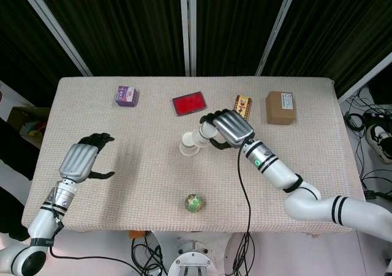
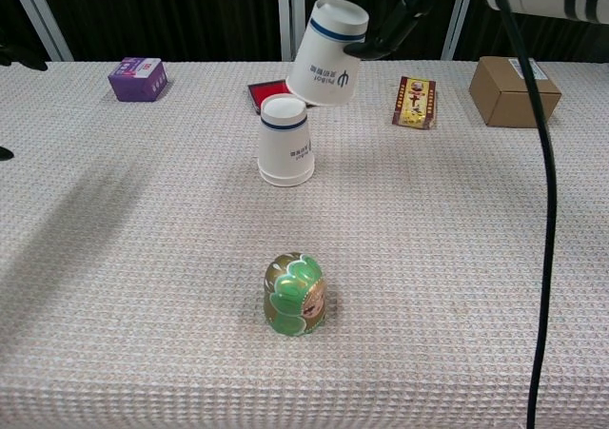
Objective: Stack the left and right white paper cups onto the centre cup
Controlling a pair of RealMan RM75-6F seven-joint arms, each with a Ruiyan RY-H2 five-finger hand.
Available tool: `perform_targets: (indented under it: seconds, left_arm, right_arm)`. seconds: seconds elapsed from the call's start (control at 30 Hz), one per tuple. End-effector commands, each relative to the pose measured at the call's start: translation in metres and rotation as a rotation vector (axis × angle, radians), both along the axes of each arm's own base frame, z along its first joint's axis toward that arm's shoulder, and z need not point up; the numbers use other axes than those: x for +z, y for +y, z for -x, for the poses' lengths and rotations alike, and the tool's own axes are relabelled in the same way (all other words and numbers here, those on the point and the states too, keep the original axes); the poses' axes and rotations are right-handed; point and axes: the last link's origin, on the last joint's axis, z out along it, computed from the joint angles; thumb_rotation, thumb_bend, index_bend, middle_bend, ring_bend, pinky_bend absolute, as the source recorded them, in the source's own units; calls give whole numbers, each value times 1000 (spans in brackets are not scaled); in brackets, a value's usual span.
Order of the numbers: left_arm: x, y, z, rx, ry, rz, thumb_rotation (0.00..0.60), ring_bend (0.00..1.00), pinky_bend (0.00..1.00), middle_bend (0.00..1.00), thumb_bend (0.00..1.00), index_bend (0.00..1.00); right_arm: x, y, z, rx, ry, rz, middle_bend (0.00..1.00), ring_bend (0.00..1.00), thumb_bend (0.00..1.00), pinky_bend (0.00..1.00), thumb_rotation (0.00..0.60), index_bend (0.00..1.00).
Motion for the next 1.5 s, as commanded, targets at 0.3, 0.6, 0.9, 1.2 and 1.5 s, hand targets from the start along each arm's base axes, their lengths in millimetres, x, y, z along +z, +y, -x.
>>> perform_targets:
  seconds: [0.3,0.6,0.9,1.2,1.5]
  left_arm:
    - [3,-2,8,17,-14,-1,504,141,235,156,63,204]
    - [3,-3,13,30,-32,2,503,140,235,156,63,205]
    - [4,-8,17,38,-39,0,503,140,235,156,63,204]
    - [4,-16,22,52,-44,-1,501,140,235,156,63,205]
    - [23,-15,42,54,87,-103,583,141,235,157,63,204]
  right_arm:
    - [-27,-4,-22,44,73,-15,438,313,385,400,600,504]
    - [-39,-11,-27,37,105,-6,420,302,385,382,600,493]
    - [-59,-8,-28,42,121,-28,300,195,379,281,600,322]
    - [-61,-1,-9,6,177,-62,24,6,366,87,600,0]
    - [13,29,64,-100,103,127,26,0,365,65,600,0]
